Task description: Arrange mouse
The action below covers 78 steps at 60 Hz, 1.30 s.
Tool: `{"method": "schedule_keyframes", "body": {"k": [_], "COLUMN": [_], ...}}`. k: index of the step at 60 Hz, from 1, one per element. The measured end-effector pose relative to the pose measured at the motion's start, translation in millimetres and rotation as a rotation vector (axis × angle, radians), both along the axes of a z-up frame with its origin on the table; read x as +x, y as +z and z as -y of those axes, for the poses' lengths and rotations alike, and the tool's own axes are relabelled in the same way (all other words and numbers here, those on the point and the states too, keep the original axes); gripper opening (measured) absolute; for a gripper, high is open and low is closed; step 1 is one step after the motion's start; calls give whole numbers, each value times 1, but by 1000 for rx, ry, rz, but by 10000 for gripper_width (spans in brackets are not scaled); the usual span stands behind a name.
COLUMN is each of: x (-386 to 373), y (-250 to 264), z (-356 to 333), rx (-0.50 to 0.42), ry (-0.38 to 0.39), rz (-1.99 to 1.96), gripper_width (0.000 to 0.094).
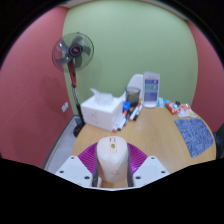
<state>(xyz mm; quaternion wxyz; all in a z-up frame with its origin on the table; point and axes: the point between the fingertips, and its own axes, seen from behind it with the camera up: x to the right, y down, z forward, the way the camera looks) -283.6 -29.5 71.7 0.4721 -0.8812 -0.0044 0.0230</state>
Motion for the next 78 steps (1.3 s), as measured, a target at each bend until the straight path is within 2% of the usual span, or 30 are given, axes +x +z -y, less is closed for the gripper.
{"method": "schedule_keyframes", "body": {"k": [6,12,16,20,26,34,41,49,54,57,61,63,66,70,78], "x": [24,84,142,208,315,417,458,465,465,464,463,463,462,462,454], "y": [86,167,199,208,170,66,-14,-56,-69,-69,-63,-58,-48,-28,16], "z": [-21,-45,-60,-75,-99,-109,-106,-100,-96,-91,-85,-80,-71,-56,-13], "rx": [138,271,323,344,282,115,-2,-64,-95,-110,-107,-111,-107,-90,-52], "ry": [27,28,7,-26,-98,-145,-131,-96,-82,-77,-71,-71,-83,-95,-111], "rz": [-50,-66,-81,-86,-40,6,46,46,30,30,40,43,47,64,106], "gripper_width": [385,384,383,383,382,382,386,450,513,590,794,866,823,853,840]}}
